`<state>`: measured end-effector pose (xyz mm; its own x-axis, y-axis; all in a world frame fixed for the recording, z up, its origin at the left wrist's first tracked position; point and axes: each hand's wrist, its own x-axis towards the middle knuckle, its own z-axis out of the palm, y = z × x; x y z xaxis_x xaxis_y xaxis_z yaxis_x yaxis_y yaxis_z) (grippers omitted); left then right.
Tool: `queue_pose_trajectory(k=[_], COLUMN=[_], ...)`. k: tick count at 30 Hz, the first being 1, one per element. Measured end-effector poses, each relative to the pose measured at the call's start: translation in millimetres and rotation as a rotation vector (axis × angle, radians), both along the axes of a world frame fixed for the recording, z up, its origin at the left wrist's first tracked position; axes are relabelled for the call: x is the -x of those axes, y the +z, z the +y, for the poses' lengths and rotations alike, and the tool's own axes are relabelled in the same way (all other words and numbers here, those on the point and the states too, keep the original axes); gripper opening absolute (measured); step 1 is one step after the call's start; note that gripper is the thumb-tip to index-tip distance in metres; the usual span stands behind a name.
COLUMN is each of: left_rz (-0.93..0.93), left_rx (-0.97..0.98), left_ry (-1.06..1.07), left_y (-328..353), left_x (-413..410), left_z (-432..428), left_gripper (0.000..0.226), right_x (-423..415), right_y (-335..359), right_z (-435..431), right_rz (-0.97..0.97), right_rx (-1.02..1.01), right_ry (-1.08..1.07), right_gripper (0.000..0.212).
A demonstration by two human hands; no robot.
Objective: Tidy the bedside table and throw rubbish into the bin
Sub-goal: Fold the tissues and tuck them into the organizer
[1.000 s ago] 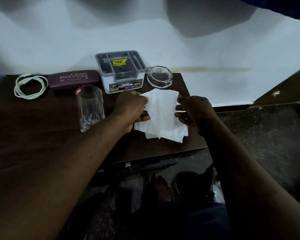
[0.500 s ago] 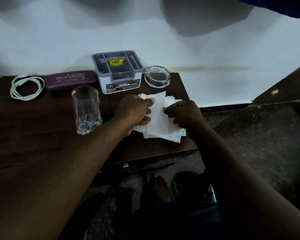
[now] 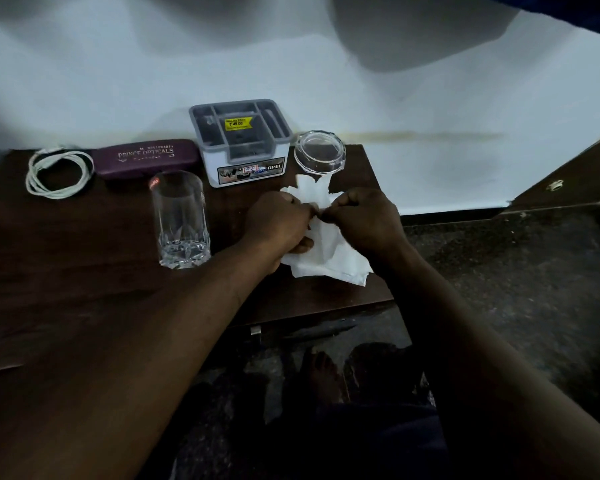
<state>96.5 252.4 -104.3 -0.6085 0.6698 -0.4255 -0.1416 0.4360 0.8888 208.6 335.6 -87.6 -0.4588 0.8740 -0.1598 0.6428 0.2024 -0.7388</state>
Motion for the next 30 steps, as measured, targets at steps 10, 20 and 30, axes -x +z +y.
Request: queue_pose_trajectory(k=[10, 20, 30], left_rz=[0.304, 0.830, 0.244], left_rx=[0.154, 0.411, 0.238], left_ry=[-0.048, -0.231, -0.023], left_y=[0, -7, 1], left_x=[20, 8, 8], left_z=[-2, -6, -1], left_gripper=[0.018, 0.065, 0.037], right_x=[-30, -47, -38], right_y=[9, -8, -17], right_z=[30, 33, 30], right_rz=[0.022, -0.299, -0.110], right_rx=[0.299, -0.024, 0.281], right_ry=[-0.233, -0.178, -0.220], right_gripper=[0.023, 0.044, 0.031])
